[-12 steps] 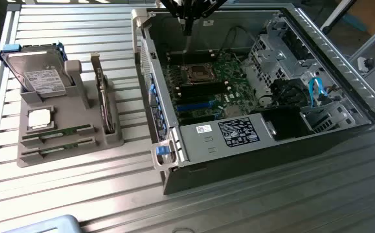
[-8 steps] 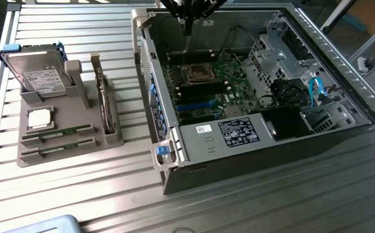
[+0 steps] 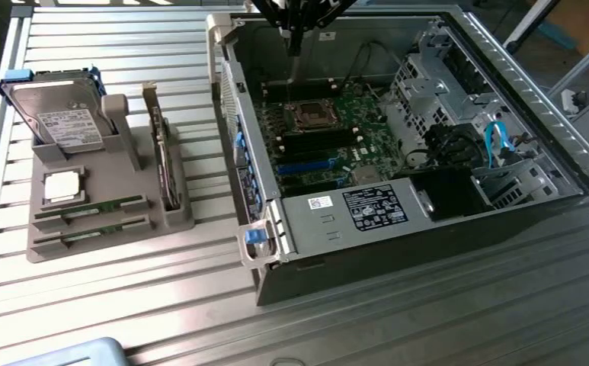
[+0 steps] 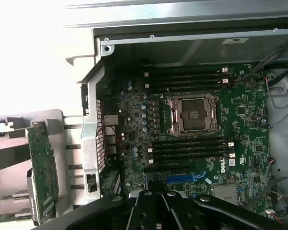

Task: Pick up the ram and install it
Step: 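Reach for the ram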

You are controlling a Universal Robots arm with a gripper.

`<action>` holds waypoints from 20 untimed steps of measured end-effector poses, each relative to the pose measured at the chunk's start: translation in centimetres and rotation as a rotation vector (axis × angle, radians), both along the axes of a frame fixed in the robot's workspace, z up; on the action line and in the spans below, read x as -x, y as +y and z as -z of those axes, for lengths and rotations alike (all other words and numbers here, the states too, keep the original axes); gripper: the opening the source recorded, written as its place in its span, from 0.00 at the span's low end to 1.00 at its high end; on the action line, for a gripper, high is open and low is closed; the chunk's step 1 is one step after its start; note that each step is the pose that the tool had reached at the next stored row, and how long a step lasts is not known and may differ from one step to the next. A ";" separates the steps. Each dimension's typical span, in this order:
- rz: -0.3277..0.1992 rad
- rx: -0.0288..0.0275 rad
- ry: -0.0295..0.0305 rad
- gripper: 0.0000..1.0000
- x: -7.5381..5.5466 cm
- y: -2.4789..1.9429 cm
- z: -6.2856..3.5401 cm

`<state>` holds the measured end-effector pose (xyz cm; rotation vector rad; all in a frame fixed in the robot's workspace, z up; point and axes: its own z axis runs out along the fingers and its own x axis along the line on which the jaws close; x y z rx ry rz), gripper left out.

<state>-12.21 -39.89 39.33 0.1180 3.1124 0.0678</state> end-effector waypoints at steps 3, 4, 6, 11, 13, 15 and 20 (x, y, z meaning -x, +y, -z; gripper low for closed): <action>0.000 0.0001 0.0001 0.11 0.2 0.00 0.00; 0.000 0.0002 0.0001 0.11 0.4 -0.01 0.00; 0.000 0.0001 0.0001 0.11 0.9 0.00 0.01; 0.000 0.0001 0.0000 0.11 2.4 0.00 0.04; 0.000 0.0001 0.0001 0.11 3.0 0.00 0.05; 0.000 0.0000 0.0000 0.11 3.3 0.00 0.06; 0.000 0.0001 0.0001 0.11 4.6 0.00 0.09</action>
